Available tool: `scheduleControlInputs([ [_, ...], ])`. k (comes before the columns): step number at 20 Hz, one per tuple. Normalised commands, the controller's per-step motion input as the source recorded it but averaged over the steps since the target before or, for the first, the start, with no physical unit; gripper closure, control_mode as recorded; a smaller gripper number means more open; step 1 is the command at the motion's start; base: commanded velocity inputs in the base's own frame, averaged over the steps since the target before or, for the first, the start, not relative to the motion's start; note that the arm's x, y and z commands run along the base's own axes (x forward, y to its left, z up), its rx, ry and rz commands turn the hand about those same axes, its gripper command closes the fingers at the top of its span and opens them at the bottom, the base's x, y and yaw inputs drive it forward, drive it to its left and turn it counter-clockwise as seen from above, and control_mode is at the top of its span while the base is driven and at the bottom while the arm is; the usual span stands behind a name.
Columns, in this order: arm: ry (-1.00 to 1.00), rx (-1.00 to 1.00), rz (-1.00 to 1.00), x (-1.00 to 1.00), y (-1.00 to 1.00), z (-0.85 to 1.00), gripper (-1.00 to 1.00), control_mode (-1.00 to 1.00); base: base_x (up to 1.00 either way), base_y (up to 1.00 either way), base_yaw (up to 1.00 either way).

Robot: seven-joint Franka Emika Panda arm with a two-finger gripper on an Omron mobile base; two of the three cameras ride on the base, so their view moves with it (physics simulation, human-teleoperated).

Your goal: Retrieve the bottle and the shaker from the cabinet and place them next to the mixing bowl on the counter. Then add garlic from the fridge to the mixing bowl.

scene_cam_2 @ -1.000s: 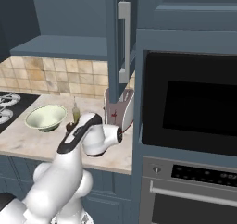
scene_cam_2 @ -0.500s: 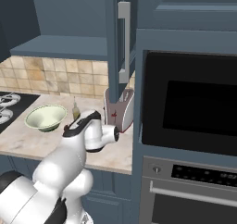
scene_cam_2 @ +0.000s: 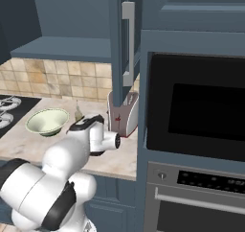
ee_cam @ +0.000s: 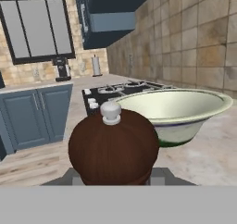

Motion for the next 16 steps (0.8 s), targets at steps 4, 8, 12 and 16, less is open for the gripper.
scheduleControlInputs([
  [4, 0.0, 0.0, -0.11, 0.0, 0.3, 0.0, 1.0, -1.0, 0.0, 0.0, 0.0],
  [8, 0.0, -0.02, -0.14, -0.02, 0.12, 0.0, 1.0, -1.0, 0.0, 0.0, 0.0],
  [12, 0.0, -0.06, -0.17, 0.0, 0.2, -0.01, 1.0, -1.0, 0.0, 0.0, 0.0],
  [16, 0.0, -0.08, -0.16, 0.0, 0.2, -0.02, 1.0, -1.0, 0.0, 0.0, 0.0],
])
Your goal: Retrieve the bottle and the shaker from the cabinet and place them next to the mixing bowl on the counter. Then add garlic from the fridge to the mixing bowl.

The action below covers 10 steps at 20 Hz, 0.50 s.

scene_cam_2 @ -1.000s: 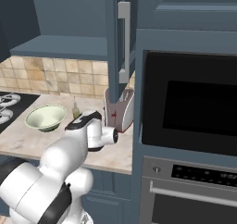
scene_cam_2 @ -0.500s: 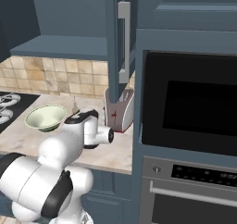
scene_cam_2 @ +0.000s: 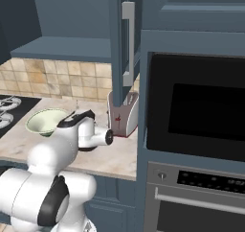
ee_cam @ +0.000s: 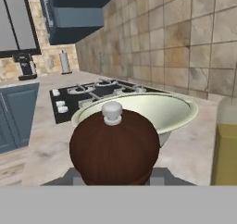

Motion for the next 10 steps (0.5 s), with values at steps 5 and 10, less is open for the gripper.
scheduleControlInputs([
  [5, 0.0, -0.05, -0.09, -0.01, 0.21, -0.24, 1.0, -1.0, 0.0, 0.0, 0.0],
  [10, 0.0, -0.01, -0.04, -0.07, 0.16, -0.37, 1.0, -1.0, 0.0, 0.0, 0.0],
])
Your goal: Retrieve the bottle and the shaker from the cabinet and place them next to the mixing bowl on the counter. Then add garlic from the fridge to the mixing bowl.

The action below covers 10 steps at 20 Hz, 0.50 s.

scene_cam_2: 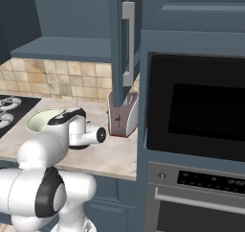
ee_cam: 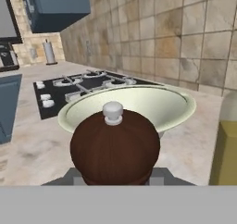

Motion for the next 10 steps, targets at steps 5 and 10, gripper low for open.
scheduleControlInputs([
  [5, 0.0, 0.0, -0.02, -0.06, 0.12, -0.27, 1.0, -1.0, 0.0, 0.0, 0.0],
  [10, 0.0, -0.01, -0.01, 0.0, 0.03, -0.22, 1.0, -1.0, 0.0, 0.0, 0.0],
])
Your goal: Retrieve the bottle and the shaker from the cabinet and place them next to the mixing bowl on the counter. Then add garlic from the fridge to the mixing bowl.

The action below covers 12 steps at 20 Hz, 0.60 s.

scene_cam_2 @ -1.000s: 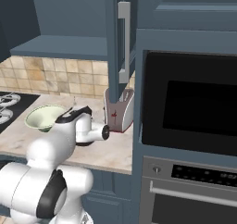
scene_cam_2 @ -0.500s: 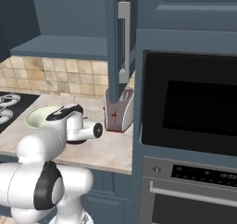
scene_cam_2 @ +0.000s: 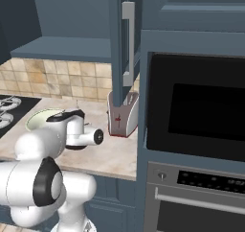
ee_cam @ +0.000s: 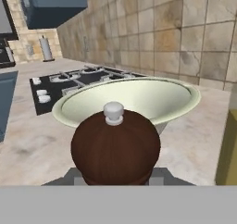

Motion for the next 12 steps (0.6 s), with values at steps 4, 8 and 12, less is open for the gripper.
scheduleControlInputs([
  [4, 0.0, -0.03, -0.03, 0.0, 0.0, -0.3, 1.0, -1.0, 0.0, 0.0, 0.0],
  [8, 0.0, -0.04, -0.03, 0.0, 0.0, -0.26, 1.0, -1.0, 0.0, 0.0, 0.0],
  [12, 0.0, -0.05, -0.02, 0.0, 0.0, -0.25, 1.0, -1.0, 0.0, 0.0, 0.0],
])
